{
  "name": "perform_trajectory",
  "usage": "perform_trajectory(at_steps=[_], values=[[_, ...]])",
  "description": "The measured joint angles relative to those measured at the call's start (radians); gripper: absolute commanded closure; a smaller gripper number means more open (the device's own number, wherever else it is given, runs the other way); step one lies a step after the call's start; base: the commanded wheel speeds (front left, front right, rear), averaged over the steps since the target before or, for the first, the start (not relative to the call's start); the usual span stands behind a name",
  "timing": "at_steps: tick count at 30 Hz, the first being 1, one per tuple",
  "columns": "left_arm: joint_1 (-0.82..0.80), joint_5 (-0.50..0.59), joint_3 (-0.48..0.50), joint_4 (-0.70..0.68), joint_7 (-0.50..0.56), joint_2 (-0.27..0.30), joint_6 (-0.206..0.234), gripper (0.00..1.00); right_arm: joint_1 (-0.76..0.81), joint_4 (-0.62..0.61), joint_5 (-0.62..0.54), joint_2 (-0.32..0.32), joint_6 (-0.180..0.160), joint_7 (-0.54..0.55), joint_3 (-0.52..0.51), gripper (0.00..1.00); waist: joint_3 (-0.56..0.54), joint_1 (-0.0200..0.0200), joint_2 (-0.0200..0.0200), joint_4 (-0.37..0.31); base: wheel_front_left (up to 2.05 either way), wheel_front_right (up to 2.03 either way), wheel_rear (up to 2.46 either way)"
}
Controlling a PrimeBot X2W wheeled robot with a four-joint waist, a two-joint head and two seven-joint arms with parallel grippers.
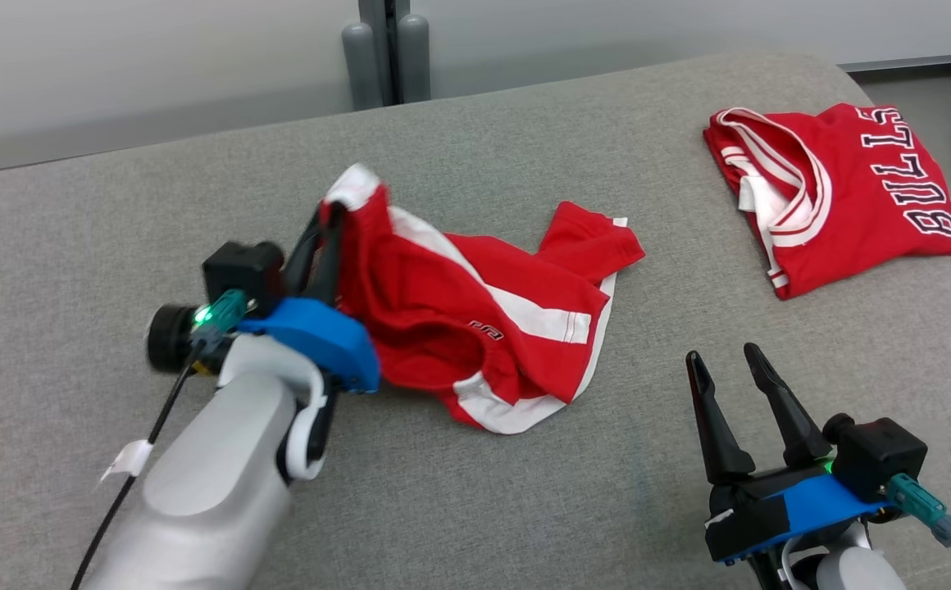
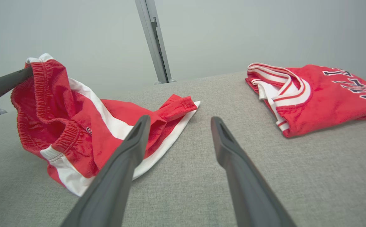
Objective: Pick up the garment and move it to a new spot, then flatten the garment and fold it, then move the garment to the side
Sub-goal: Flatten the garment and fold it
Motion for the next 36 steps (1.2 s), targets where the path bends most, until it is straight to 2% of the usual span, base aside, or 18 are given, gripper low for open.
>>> perform_trajectory(at_steps=[1, 2, 3, 4, 8, 14, 18, 22, 25, 31, 36], values=[[0.011, -0.001, 0.007, 0.026, -0.004, 0.011, 0.011, 1.0, 0.0, -0.002, -0.002, 0.0, 0.0, 0.002, 0.0, 0.0, 0.003, 0.0, 0.0, 0.003, 0.0, 0.0, 0.0], [0.019, -0.001, 0.019, 0.053, -0.008, 0.018, 0.023, 0.8, 0.0, -0.003, -0.006, 0.0, 0.0, 0.002, 0.0, 0.0, 0.006, -0.0001, 0.0, 0.007, 0.0, 0.0, 0.0], [0.026, -0.004, 0.03, 0.079, -0.012, 0.024, 0.034, 0.54, -0.001, -0.003, -0.008, 0.0, 0.0, 0.003, 0.001, 0.0, 0.008, 0.0, 0.0, 0.011, 0.0, 0.0, 0.0], [0.033, -0.005, 0.038, 0.107, -0.012, 0.03, 0.042, 0.0, -0.002, -0.004, -0.009, 0.0, 0.0, 0.004, 0.002, 0.0, 0.01, -0.0001, 0.0, 0.014, 0.0, 0.0, 0.0], [0.061, -0.031, 0.083, 0.165, -0.02, 0.038, 0.057, 0.0, -0.005, -0.006, -0.017, 0.0, 0.0, 0.008, 0.004, 0.0, 0.009, 0.0, 0.0, 0.027, 0.0, 0.0, 0.0], [0.134, -0.058, 0.134, 0.171, -0.022, 0.037, 0.076, 0.0, -0.003, -0.005, -0.02, 0.0, 0.0, 0.016, 0.0, 0.0, -0.011, -0.0001, 0.0, 0.045, 0.0, 0.0, 0.0], [0.212, -0.066, 0.149, 0.134, -0.023, 0.052, 0.095, 0.0, 0.005, -0.006, -0.02, 0.0, 0.0, 0.019, 0.003, 0.0, -0.03, -0.0001, -0.0001, 0.051, 0.0, 0.0, 0.0], [0.272, -0.054, 0.125, 0.047, -0.02, 0.06, 0.095, 0.0, 0.015, -0.007, -0.021, 0.0, 0.0, 0.021, -0.003, 0.0, -0.049, -0.0002, -0.0001, 0.059, 0.0, 0.0, 0.0], [0.295, -0.055, 0.081, -0.048, 0.018, 0.043, 0.058, 0.0, 0.023, -0.009, -0.024, 0.0, 0.0, 0.027, -0.011, 0.0, -0.061, -0.0003, -0.0001, 0.065, 0.0, 0.0, 0.0], [0.299, -0.068, -0.05, -0.16, 0.198, -0.02, -0.026, 0.0, 0.027, -0.015, -0.024, 0.0, 0.0, 0.028, -0.009, 0.0, -0.071, -0.0003, -0.0001, 0.063, 0.0, 0.0, 0.0], [0.299, -0.1, -0.078, -0.145, 0.31, -0.036, -0.024, 0.0, 0.026, -0.012, -0.014, 0.0, 0.0, 0.021, 0.0, 0.0, -0.069, -0.0001, 0.0, 0.04, 0.0, 0.0, 0.0]])
